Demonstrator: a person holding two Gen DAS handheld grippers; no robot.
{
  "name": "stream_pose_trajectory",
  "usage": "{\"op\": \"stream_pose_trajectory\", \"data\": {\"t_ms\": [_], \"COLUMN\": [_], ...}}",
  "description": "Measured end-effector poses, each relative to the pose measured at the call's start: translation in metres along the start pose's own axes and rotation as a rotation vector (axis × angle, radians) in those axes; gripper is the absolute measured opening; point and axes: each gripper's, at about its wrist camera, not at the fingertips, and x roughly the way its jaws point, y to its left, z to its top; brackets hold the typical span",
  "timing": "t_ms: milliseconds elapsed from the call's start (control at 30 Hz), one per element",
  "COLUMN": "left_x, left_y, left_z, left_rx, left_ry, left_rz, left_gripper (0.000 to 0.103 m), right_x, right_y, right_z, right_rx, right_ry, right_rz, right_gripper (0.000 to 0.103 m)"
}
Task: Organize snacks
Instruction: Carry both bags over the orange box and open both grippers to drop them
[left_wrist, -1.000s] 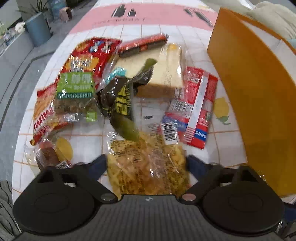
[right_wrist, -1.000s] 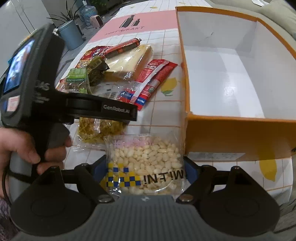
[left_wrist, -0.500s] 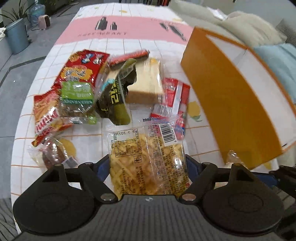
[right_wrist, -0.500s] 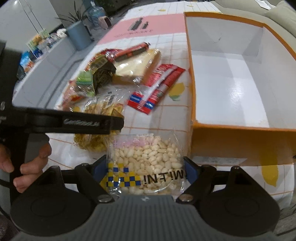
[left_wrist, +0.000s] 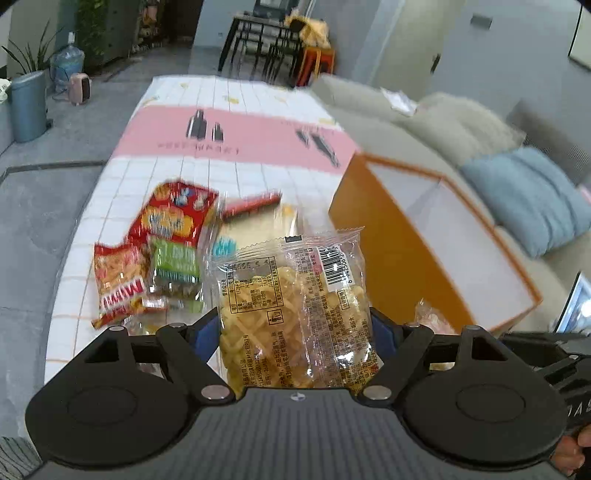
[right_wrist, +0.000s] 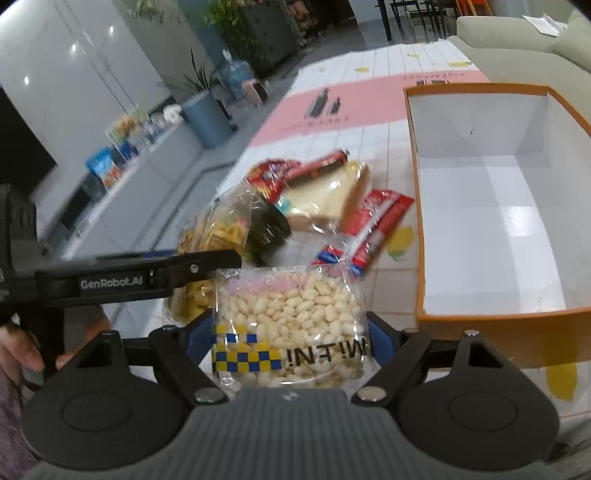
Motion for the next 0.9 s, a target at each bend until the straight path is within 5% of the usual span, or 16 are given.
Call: {"op": "stream_pose_trajectory", "data": {"t_ms": [167,433,600,900], "left_x": [-0.023,-0.025,0.003,0.074], "left_y": [-0.013,-0.057,-0.105,-0.176], "left_z": [0.011,0.036,0.05,0.046], "left_rx": [0.016,0.024,0.036,0.104], "left_ry": [-0.076,-0.127,-0.051,0.069], "left_rz": [-0.022,-0.111,-0.131,-0.073], "left_gripper": [0.092,0.092,0.092,0.092], "right_x": [-0.018,-0.07,-0.093,-0.107], "right_y": [-0.007,-0.037,-0.08,-0.124], "right_z": [0.011,0.026,0.021,0.001], "right_rx": [0.081,0.155,0.286,0.479], "right_ry": [-0.091,-0.315,-0.436,-0.485], "right_rz": [0.076,-0.008,-0.189,-0.199], "right_gripper": [0.081,0.081,0.081,0.081]}}
